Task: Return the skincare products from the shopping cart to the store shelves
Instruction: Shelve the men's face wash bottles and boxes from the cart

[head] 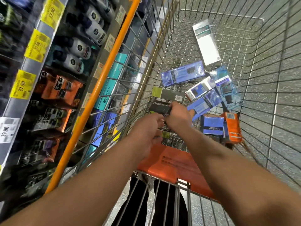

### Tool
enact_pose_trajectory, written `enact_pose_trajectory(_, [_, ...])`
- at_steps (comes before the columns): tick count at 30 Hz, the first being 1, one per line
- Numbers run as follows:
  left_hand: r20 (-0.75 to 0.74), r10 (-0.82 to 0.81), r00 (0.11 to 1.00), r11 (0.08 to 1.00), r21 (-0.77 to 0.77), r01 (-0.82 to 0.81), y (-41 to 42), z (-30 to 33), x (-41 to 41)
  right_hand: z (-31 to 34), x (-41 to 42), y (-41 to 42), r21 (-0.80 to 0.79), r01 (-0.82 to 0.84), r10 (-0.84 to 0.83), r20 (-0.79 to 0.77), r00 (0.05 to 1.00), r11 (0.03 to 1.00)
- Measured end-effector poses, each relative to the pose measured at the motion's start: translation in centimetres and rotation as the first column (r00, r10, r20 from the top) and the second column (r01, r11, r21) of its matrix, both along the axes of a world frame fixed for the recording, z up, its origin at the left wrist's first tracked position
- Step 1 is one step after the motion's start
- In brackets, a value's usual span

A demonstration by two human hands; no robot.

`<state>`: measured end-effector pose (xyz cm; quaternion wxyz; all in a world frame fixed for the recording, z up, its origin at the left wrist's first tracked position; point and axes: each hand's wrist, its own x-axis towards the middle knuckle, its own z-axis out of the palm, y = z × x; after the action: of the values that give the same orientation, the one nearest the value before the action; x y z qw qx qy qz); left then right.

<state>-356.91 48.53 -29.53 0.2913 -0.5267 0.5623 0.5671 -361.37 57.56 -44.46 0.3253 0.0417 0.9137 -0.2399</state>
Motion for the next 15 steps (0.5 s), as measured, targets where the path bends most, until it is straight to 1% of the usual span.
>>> enact_pose_trajectory(2, [-0.038,-0.057,0.998,0.998,-0.042,0.056,-0.1,0.7,-0.2,2.0,1.0,1.1,-0.050,0.039,-0.040,-0.015,0.999,0.998])
enact_pose_trajectory(5, [-0.122,-0.157,0.980,0.981,-0.131,0.141,-0.4,1.6,-0.5,5.1,2.1,3.2,-0.139,0.078,-0.091,-0.090,0.992,0.987])
enact_pose_trajectory(7, [-0.174,-0.244,0.954,0.964,-0.149,0.220,-0.3,2.5,-0.5,7.3,2.7,4.4,-0.199,0.118,-0.143,-0.117,0.983,0.973])
enact_pose_trajectory(9, [-0.222,-0.313,0.923,0.946,-0.155,0.284,0.1,3.9,-0.4,9.8,3.0,5.3,-0.242,0.159,-0.190,-0.109,0.976,0.957])
enact_pose_trajectory(12, [-0.365,-0.394,0.843,0.919,-0.181,0.351,0.8,7.1,-0.1,14.1,3.1,6.2,-0.326,0.168,-0.219,-0.127,0.967,0.930])
enact_pose_trajectory(13, [-0.414,-0.422,0.806,0.906,-0.187,0.379,0.8,8.3,0.2,15.8,3.2,6.3,-0.357,0.161,-0.224,-0.143,0.964,0.920])
enact_pose_trajectory(15, [-0.475,-0.519,0.711,0.853,-0.236,0.465,0.7,10.8,0.7,19.1,3.3,6.6,-0.424,0.137,-0.228,-0.171,0.958,0.895])
